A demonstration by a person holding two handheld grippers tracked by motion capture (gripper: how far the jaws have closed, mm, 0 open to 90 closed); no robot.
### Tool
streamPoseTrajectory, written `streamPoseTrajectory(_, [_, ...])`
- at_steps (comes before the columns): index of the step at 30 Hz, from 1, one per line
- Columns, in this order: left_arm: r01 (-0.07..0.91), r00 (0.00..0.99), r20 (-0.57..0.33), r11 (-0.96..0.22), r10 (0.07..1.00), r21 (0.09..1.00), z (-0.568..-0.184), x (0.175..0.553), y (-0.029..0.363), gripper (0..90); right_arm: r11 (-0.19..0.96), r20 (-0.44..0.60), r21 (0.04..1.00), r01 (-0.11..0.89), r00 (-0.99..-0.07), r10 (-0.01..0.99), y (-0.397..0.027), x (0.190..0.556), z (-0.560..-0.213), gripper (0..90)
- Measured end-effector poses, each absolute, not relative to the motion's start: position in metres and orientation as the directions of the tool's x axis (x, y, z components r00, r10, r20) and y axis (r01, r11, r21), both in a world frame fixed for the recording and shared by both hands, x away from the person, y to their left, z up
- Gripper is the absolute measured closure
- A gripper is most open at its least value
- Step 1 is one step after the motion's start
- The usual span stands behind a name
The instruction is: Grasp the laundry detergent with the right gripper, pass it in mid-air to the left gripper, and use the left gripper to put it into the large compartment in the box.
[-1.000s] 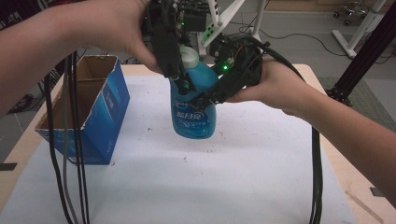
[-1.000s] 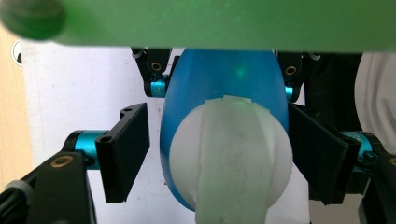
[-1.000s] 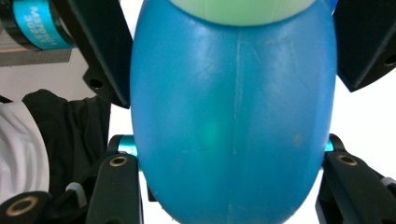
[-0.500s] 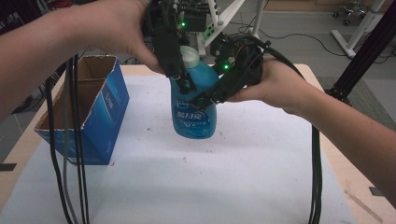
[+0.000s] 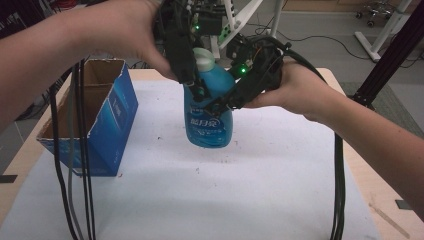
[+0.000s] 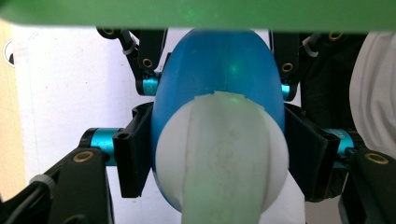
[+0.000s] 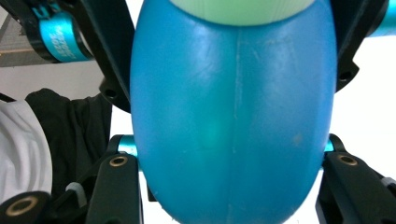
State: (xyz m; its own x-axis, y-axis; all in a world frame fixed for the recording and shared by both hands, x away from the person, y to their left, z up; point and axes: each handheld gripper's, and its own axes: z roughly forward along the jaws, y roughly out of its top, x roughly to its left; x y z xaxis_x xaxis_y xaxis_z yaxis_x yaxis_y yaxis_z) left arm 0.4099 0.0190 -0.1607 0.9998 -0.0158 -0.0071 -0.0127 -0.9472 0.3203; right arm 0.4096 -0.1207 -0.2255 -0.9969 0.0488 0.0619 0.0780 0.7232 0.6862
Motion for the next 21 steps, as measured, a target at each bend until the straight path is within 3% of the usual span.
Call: streamPoseTrajectory(21, [-0.024,1.000,0.011,-0.946,-0.022,0.324,-0.1615,0.4077,0.0200,37.6,0.734,0.050,0.677,0.063,-0.998,0.040,-0.1194,0.4084,-0.2269,45.4])
